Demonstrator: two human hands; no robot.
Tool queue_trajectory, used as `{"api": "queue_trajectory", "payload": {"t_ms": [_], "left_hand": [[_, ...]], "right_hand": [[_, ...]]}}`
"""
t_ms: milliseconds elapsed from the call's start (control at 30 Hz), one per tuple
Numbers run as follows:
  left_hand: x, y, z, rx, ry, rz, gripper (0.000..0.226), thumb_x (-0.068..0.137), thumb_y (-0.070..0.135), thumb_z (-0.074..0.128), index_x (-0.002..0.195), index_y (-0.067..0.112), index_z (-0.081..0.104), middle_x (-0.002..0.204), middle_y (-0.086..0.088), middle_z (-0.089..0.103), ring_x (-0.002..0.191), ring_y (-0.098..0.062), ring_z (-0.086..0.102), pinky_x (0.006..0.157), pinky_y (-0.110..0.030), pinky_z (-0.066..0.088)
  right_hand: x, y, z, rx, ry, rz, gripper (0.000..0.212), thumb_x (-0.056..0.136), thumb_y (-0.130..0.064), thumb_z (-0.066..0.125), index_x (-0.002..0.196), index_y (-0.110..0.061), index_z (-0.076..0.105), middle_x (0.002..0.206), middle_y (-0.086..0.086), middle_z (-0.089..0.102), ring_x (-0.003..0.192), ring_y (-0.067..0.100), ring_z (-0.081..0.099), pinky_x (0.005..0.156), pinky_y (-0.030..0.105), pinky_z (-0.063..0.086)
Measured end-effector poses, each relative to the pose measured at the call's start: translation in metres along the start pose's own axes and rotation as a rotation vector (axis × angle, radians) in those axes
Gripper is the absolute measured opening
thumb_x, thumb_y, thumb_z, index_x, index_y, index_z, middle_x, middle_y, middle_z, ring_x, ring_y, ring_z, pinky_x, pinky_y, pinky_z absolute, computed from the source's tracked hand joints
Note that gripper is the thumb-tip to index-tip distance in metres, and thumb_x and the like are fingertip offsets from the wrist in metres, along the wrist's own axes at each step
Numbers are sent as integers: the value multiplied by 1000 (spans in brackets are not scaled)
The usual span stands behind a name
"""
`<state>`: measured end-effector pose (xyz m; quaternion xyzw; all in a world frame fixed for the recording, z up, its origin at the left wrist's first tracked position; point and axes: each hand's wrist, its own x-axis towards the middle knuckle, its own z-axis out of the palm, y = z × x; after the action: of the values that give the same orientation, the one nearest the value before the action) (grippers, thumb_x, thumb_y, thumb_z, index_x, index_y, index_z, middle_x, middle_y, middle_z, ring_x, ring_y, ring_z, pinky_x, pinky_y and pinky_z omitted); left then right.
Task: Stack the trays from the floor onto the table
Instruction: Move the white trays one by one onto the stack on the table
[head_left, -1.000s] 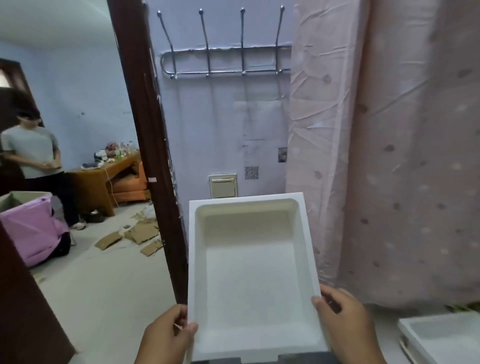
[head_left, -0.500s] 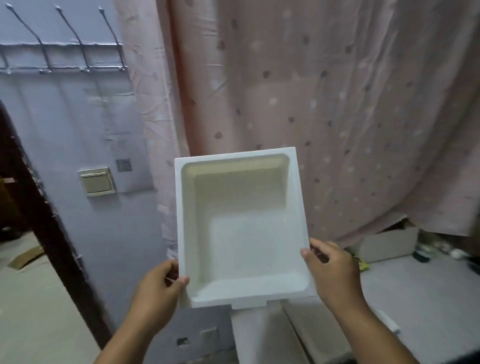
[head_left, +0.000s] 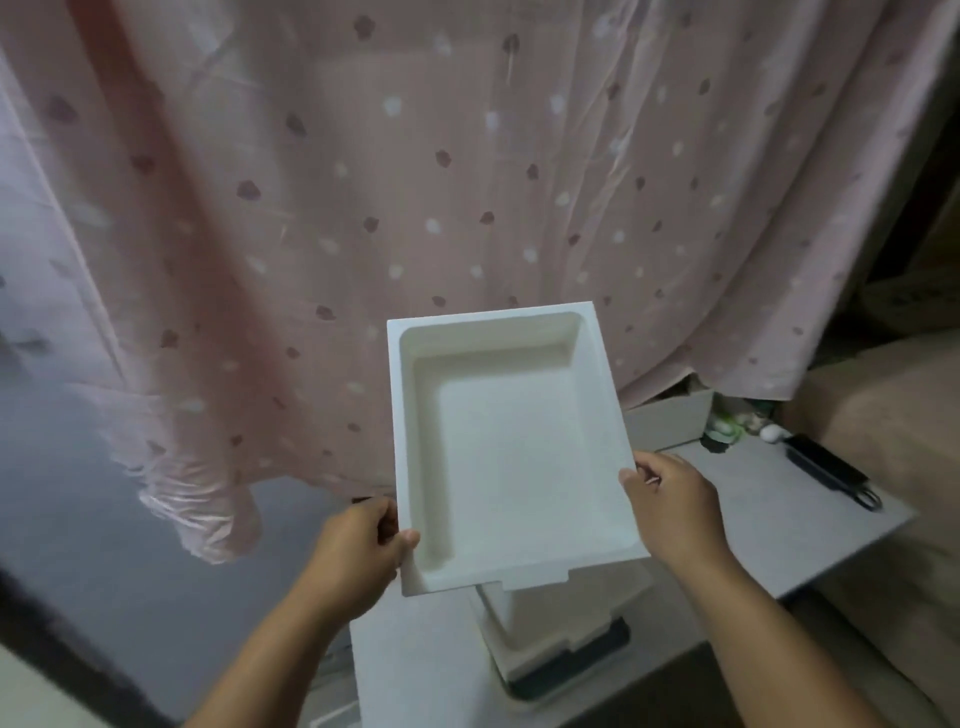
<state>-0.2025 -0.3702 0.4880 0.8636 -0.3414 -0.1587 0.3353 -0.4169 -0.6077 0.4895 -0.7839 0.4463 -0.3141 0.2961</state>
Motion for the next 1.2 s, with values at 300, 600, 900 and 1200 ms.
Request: {"api": "queue_trajectory", "payload": {"t_ms": [300,600,900,1200], "left_hand": [[34,-8,77,9,-183,-98,22,92,31,63,78,15,57,77,-2,68,71,-18,68,66,-35,59],[42,-9,141,-32,-270,-428,19,93,22,63,81,8,64,84,-13,75,69,-25,73,69,-36,62],[44,-16,188,184,-229,-529,24,91,31,63,104,10,63,100,-6,67,85,-22,67,70,-29,57],[33,-16,218,367,-114,-393,68,88,21,54,151,18,28,158,3,21,126,-22,49,88,-32,52]], "right_hand": [[44,58,22,-165,-141,79,16,97,-19,54,97,-25,69,92,-2,65,79,14,60,67,28,48],[91,108,61,-217,-418,38,25,97,-15,55,112,-24,73,90,-9,69,80,11,64,67,26,52],[96,165,84,-330,-583,-47,23,93,-22,51,105,-22,71,95,-3,69,84,19,64,75,36,58],[86,186,99,-424,-597,-85,35,98,-25,46,133,-28,51,117,-2,50,93,19,60,74,31,52]]}}
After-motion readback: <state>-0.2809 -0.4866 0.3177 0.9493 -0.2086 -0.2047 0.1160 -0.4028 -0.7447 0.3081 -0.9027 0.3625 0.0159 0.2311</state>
